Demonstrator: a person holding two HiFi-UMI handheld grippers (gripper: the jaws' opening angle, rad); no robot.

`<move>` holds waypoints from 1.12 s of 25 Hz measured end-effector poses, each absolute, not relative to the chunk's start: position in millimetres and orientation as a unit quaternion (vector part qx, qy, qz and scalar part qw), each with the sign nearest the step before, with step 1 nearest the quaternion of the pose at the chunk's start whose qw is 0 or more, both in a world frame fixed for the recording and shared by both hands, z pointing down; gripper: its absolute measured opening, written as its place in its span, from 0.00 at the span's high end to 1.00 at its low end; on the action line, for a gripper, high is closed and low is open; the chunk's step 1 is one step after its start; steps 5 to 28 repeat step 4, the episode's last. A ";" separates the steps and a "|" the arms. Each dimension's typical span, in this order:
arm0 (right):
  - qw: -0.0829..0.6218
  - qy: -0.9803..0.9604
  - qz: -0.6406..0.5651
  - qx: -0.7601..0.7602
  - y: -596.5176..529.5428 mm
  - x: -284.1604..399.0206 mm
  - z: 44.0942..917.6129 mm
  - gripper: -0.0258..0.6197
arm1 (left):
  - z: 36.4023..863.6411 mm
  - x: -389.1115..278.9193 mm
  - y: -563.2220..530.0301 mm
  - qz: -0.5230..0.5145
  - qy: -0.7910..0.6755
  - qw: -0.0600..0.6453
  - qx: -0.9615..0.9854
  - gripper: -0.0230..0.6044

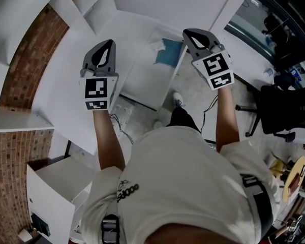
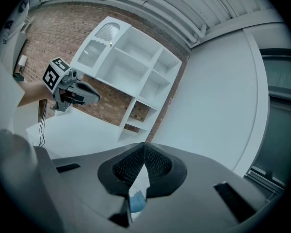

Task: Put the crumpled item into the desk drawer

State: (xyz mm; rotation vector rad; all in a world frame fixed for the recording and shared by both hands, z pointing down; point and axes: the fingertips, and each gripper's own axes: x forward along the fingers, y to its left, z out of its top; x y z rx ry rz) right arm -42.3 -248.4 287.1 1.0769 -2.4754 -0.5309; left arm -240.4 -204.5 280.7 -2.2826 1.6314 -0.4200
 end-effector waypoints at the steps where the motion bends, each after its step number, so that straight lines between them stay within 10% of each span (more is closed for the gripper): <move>1: 0.195 -0.883 -0.189 0.383 -250.0 -42.8 288.3 0.95 | 281.7 -240.9 -205.9 -0.146 0.569 0.151 -0.795 0.93; 28: 0.196 -0.884 -0.187 0.381 -254.9 -44.4 292.3 0.95 | 285.2 -242.5 -210.3 -0.148 0.569 0.149 -0.795 0.93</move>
